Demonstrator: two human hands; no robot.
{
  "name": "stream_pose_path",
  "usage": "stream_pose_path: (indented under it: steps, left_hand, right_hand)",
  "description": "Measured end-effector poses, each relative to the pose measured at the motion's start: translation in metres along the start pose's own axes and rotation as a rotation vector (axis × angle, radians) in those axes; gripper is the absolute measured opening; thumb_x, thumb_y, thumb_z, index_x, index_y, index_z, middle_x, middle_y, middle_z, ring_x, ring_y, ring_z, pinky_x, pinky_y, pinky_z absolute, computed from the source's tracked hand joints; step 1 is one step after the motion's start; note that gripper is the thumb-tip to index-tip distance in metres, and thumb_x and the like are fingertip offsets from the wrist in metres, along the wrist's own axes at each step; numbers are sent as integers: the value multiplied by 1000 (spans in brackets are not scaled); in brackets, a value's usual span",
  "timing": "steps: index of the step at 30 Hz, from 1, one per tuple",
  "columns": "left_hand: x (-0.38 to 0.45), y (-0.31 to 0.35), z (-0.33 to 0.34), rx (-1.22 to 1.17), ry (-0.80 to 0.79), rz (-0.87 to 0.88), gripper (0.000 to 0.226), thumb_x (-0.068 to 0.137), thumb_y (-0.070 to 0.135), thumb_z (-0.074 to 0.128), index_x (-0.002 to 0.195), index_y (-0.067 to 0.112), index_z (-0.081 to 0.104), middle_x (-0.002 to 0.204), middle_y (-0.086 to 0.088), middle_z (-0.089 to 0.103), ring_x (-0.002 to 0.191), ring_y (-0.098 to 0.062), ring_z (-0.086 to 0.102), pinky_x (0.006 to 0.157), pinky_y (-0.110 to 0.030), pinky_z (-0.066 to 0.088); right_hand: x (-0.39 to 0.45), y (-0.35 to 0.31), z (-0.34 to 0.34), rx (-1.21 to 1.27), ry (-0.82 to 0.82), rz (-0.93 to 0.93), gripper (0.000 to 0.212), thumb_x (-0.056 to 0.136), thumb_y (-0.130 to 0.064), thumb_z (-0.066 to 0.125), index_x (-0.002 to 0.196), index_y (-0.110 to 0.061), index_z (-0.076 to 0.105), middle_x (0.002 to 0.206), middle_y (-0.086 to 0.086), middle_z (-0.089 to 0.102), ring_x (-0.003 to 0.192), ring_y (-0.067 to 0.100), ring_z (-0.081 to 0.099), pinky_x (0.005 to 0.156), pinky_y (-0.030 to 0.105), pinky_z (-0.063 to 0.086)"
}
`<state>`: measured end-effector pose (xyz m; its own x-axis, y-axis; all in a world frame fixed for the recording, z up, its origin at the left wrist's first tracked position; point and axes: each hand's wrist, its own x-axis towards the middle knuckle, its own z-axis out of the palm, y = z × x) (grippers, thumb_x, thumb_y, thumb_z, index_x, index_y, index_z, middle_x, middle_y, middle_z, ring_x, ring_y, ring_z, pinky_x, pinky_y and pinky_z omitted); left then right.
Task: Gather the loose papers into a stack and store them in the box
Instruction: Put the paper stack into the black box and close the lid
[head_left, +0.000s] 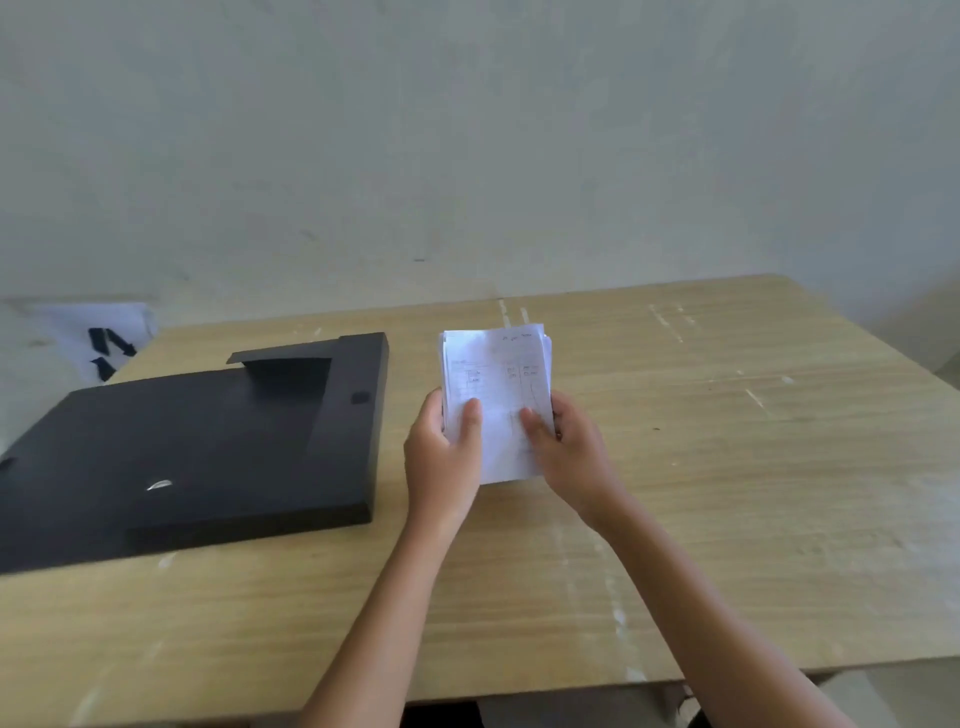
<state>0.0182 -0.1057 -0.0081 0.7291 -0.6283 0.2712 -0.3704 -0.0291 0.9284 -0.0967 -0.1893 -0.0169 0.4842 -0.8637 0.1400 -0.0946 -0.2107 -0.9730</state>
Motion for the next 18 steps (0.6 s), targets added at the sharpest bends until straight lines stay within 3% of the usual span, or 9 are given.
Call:
stream_pose_path:
  steps: [6,9,11,14,16,18]
  left_hand:
    - [26,-10,-97,48,97,-16,10,98,31,62,102,24,68,92,6,75,88,-16,72,77,-44,61]
    - [39,-15,-138,86,129,-38,13,99,29,62,109,24,70,95,9,76,90,-12,72,79,-41,61]
    - [51,-21,-164,127,152,-59,15,99,28,61,110,23,70,97,9,76,93,-13,71,82,-43,61]
    - [76,-32,-195,206,160,-116,26,92,36,59,107,19,72,99,4,76,96,-21,72,85,-50,60]
    - [98,-44,-209,267,153,-172,29,91,38,57,105,17,72,98,1,75,94,-25,71,84,-51,61]
    - [120,-59,-217,367,150,-195,24,97,33,57,105,15,72,99,2,74,92,-23,70,79,-44,60]
  right_hand:
    - [6,-41,76,44,-218,-66,21,101,-32,52,106,-17,66,100,4,74,89,20,71,73,38,58]
    - [10,-48,110,-23,-253,-121,23,102,-36,49,93,-21,65,86,-6,69,72,3,61,61,20,48]
    - [13,-45,125,-152,-253,-175,21,101,-37,49,101,-25,66,97,-12,67,88,-4,60,76,15,47]
    - [14,-27,136,-430,-284,-283,34,100,-41,47,126,-24,61,129,-11,59,121,5,52,104,29,43]
    - [12,-17,140,-505,-316,-301,44,100,-44,46,137,-22,54,144,-9,49,134,7,42,114,32,35]
    - [8,-10,141,-530,-347,-297,53,99,-49,45,146,-24,45,153,-15,37,141,3,32,118,29,28]
